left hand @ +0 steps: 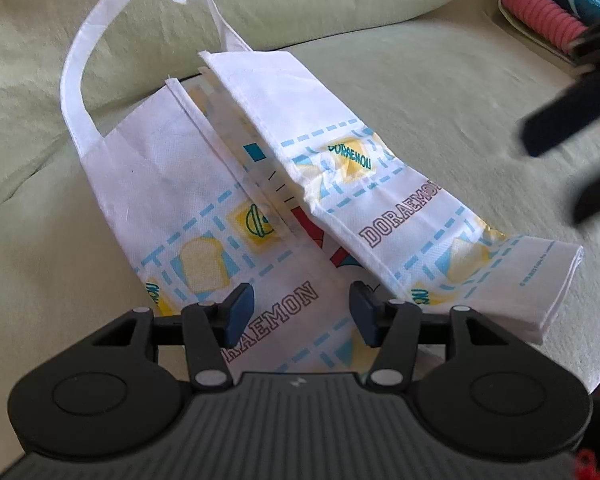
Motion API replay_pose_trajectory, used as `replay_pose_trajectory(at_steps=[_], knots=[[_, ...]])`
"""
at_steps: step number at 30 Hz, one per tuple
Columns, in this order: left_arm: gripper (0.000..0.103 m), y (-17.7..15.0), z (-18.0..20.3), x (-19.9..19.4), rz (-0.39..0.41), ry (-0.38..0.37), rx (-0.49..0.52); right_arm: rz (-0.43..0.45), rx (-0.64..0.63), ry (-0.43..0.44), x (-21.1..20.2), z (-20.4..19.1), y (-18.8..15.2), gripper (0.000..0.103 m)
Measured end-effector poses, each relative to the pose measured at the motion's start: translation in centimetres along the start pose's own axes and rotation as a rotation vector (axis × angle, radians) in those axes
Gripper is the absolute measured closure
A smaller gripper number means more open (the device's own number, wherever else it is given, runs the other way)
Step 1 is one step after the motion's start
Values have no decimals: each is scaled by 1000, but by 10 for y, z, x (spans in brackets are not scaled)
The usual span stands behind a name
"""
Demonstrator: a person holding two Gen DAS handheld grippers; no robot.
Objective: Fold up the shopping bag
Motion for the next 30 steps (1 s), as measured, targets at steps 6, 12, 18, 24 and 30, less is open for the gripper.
replay_pose_trajectory(at_steps=[6,12,18,24,30], knots=[[45,-7,-17,-28,25,50,62,-81,58,-19,49,9,-29,88],[50,-37,-50,-59,27,137,237,-71,15,-69,48,6,-29,89],[51,-80,-6,-82,81,9,573,-81,-12,-82,51,9,-27,84],[50,-93,-6,-94,86,1,587,-93,-31,-78,56,14,-22,81],[47,-102,-11,-96,62,-38,589,-86,-45,-80,59,17,-21,77]])
Point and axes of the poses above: each gripper's, at about its wrist camera, not at the fingertips, and x roughly the way its jaws point, z to its right, y to its top, the point moved 8 cm from there along x, roughly the way its jaws point, and after that the axes turned 1 degree about z, right-handed, at the moved point
